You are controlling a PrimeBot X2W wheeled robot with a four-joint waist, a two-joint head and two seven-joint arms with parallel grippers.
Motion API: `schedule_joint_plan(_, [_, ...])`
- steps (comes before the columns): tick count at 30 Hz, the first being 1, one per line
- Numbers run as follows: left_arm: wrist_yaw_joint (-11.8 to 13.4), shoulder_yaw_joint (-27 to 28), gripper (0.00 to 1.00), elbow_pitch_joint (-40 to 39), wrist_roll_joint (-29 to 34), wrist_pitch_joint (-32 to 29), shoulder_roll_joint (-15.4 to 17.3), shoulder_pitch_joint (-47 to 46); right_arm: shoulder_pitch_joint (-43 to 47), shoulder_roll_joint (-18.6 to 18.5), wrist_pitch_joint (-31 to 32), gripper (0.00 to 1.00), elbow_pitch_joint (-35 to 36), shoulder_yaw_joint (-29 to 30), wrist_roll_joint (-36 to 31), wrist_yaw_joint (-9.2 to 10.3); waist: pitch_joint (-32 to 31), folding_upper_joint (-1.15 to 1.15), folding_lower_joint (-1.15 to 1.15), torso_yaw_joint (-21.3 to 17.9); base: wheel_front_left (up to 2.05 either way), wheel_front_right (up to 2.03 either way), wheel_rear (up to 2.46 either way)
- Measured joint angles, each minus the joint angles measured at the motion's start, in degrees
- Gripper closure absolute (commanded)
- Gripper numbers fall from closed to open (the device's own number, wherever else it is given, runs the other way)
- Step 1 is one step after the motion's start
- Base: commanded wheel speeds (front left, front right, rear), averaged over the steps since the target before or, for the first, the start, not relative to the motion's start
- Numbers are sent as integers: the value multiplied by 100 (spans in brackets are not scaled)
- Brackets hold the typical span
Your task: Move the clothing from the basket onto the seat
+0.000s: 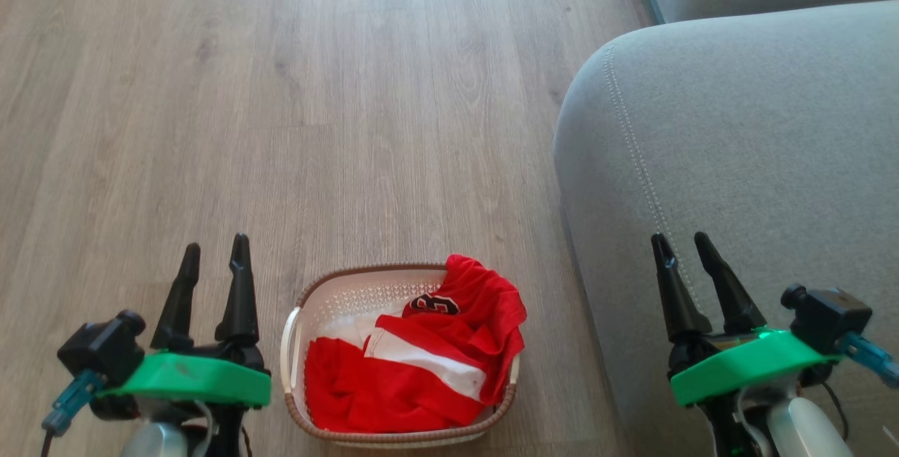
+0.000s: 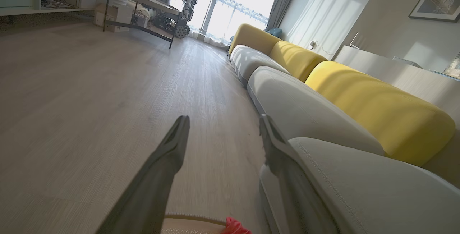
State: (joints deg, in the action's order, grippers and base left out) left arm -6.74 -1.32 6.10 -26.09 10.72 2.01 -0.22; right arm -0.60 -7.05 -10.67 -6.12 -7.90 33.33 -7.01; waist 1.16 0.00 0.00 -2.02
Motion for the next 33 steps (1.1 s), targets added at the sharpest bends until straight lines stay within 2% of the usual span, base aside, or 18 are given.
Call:
schedule_joint_plan(24, [1, -92, 0, -194, 1474, 358, 2, -1, -15, -67, -374, 0, 243, -331, -1238, -2, 2, 0, 0, -59, 0, 0, 0])
schedule_joint_plan(33, [1, -97, 0, -115, 1488, 358, 2, -2, -15, -65, -379, 0, 213, -236, -1262, -2, 18, 0, 0, -60, 0, 0, 0])
